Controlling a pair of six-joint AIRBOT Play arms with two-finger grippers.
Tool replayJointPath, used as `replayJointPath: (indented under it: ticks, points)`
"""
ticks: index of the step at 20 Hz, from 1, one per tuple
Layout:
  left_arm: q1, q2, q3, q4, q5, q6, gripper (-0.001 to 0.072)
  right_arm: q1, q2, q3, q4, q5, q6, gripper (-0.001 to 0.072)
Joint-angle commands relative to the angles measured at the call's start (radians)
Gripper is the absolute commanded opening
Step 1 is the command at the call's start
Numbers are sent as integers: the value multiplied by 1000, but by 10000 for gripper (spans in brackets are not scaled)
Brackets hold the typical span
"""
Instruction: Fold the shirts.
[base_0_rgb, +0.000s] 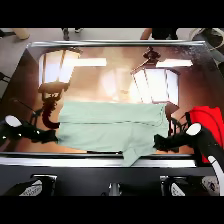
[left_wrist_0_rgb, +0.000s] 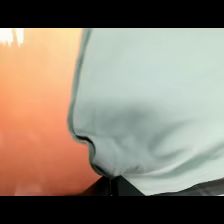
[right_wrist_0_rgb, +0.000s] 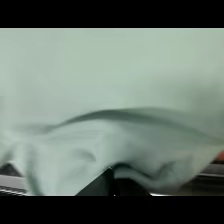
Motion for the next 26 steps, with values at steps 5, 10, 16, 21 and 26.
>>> replayJointPath:
  ticks: [5, 10, 16, 21, 26]
  points:
    - [-40, -154, 412, -9, 101, -66, 23, 0, -168, 479, -63, -222, 66, 27]
    - [-53, -569, 688, -74, 21, -129, 27, 0, -483, 618, -12, -253, 102, 30]
    - [-35, -683, 801, -153, -10, -148, 720, -2, -527, 633, -100, -188, 0, 714]
    - [-17, -586, 805, -155, -61, -138, 720, 0, -591, 632, -209, -18, -16, 715]
    - [-57, -489, 805, -161, -80, -138, 720, 0, -685, 632, 48, -23, -14, 700]
